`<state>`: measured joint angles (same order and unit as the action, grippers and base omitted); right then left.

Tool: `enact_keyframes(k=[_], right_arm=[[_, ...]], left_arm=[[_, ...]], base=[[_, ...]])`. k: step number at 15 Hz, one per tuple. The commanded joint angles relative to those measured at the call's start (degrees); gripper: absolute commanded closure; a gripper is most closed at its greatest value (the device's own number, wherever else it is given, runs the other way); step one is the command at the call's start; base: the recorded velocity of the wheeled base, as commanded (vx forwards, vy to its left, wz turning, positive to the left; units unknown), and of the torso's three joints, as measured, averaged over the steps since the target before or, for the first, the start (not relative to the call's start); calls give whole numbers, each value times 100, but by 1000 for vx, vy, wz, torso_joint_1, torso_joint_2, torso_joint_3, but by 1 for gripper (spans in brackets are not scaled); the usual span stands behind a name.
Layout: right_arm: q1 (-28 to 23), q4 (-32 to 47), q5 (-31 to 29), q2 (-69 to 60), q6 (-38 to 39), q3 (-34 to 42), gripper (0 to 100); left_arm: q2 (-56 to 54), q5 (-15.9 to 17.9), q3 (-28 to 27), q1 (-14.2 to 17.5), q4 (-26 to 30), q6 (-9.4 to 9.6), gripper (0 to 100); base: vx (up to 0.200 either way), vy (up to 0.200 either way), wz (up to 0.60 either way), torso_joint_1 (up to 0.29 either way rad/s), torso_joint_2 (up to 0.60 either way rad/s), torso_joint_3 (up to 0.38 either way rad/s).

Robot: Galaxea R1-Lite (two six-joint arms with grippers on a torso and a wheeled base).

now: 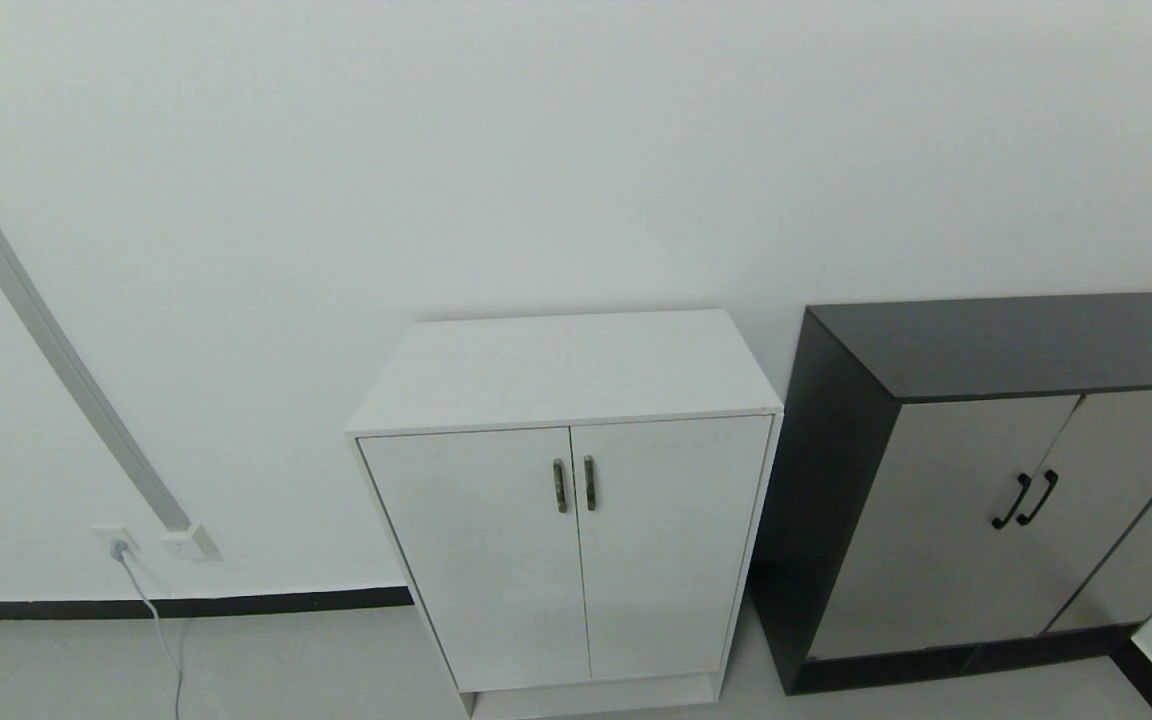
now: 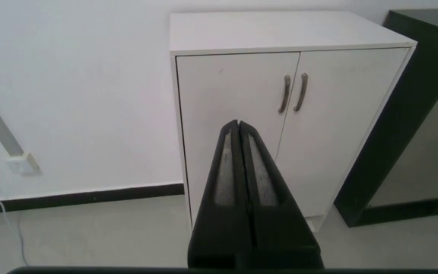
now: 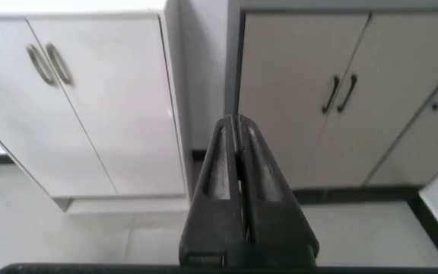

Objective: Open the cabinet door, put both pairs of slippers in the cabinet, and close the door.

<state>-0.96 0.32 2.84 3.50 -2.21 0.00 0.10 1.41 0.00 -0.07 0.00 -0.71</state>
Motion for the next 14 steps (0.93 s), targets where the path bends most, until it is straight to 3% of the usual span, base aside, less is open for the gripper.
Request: enact_keyframes(k=[1,7,14], right_arm=[[105,-5,6,-350,36,0,100],[105,-58,-425,-350,476,0,100],[96,-58,-407,-350,449,0,100]], left_arm=[[-1,-1,0,7,0,0,100],[-1,-1,0,7,0,9,100],[8,-1,0,7,0,9,100]], base=[[0,0,0,0,0,0],[0,0,0,0,0,0],[0,0,0,0,0,0]])
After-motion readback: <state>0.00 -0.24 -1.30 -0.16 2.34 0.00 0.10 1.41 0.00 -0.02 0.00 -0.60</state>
